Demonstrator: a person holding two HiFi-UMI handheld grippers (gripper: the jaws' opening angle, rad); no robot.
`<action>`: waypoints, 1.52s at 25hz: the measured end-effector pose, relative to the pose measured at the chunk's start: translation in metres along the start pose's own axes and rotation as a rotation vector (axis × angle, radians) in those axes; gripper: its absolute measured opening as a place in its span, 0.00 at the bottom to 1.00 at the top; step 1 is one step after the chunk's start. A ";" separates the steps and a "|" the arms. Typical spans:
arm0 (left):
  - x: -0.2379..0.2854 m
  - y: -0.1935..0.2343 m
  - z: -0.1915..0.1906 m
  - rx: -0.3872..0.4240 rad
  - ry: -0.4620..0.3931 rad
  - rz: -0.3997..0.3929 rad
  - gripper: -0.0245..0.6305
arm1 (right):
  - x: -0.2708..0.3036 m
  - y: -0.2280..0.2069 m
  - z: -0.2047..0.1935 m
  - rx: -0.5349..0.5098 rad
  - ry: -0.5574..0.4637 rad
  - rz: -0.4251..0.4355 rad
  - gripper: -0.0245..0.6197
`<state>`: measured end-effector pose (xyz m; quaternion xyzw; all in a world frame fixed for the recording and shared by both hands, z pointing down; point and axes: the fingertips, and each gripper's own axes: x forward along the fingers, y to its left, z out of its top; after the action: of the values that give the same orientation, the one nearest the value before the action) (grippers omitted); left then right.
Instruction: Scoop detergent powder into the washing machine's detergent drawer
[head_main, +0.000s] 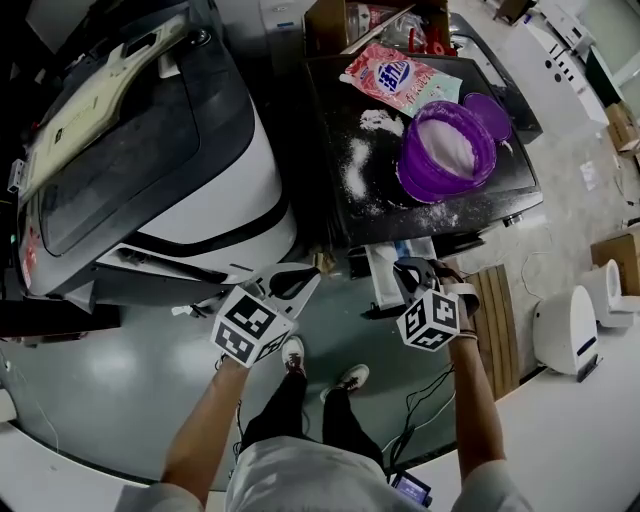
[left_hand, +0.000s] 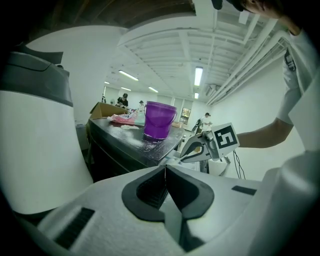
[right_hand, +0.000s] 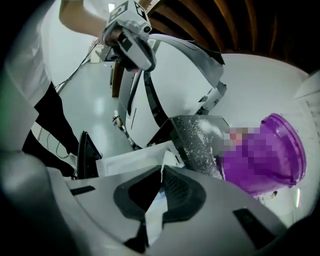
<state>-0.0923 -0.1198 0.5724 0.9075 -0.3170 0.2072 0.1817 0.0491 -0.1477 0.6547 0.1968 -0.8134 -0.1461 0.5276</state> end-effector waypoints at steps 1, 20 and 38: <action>0.000 -0.001 0.000 0.006 0.002 0.001 0.05 | 0.000 0.001 0.000 -0.026 0.006 -0.002 0.04; -0.025 -0.024 -0.008 0.065 -0.016 0.040 0.05 | -0.010 0.005 0.008 -0.530 0.070 -0.209 0.04; -0.039 -0.048 -0.026 0.052 -0.016 0.056 0.05 | -0.022 0.012 0.010 -0.487 0.050 -0.229 0.04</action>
<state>-0.0957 -0.0532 0.5660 0.9044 -0.3381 0.2130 0.1497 0.0466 -0.1265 0.6382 0.1585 -0.7134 -0.3911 0.5595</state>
